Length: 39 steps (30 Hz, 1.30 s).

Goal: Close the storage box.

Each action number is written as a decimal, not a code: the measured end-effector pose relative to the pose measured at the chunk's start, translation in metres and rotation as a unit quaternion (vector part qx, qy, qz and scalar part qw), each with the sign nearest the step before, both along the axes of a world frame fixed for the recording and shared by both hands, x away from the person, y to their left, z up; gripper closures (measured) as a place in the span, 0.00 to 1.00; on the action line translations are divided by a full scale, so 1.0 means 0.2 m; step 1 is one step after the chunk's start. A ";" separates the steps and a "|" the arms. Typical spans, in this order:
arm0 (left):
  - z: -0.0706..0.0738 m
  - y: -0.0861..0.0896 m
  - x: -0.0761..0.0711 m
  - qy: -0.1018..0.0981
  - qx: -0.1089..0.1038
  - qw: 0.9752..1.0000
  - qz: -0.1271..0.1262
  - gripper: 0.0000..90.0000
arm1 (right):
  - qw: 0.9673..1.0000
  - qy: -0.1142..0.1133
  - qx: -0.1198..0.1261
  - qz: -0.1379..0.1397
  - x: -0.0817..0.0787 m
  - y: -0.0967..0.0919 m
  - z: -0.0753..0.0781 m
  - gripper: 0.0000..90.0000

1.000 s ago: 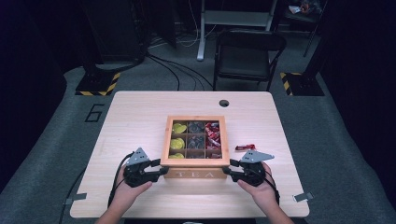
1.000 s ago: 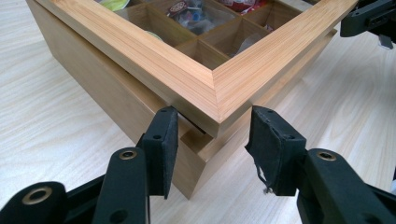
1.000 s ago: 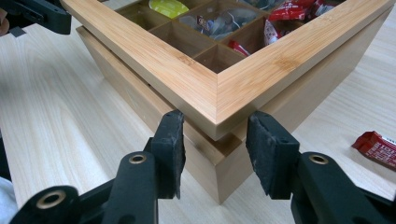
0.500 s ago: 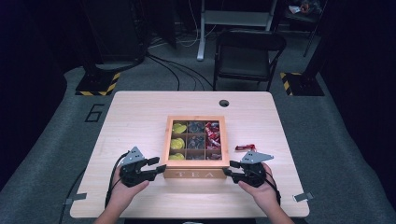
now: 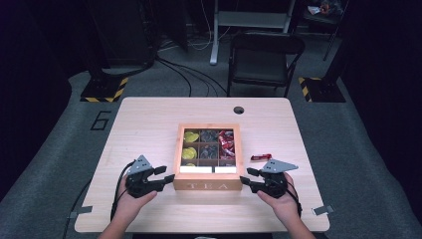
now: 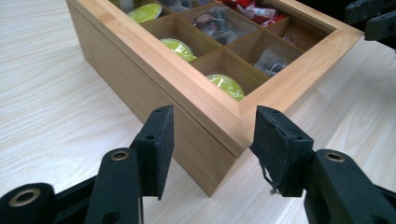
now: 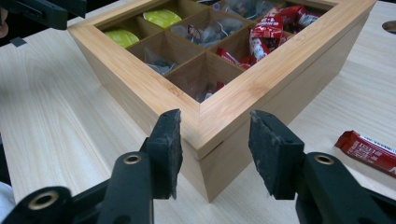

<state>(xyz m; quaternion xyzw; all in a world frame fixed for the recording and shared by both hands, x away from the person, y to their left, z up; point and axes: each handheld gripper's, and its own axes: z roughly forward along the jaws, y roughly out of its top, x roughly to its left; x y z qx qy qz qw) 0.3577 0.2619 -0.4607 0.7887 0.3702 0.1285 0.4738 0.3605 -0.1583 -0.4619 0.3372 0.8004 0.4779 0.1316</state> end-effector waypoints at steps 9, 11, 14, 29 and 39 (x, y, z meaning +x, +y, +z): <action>0.01 0.05 0.02 -0.006 0.003 1.000 0.016 0.51 | 0.999 -0.008 0.039 -0.021 0.02 -0.07 0.07 0.55; 0.01 0.05 0.02 -0.006 0.001 1.000 0.023 0.51 | 0.999 -0.010 0.039 -0.026 0.03 -0.08 0.07 0.55; 0.02 0.07 0.02 -0.008 0.007 1.000 0.026 0.51 | 0.999 -0.010 0.036 -0.037 0.04 -0.11 0.06 0.55; -0.01 0.14 0.05 -0.009 0.017 0.998 0.059 0.49 | 0.998 -0.009 -0.005 -0.069 0.08 -0.16 -0.01 0.54; -0.04 0.16 0.06 -0.001 0.013 0.998 0.067 0.48 | 0.997 -0.006 -0.013 -0.081 0.09 -0.18 -0.04 0.54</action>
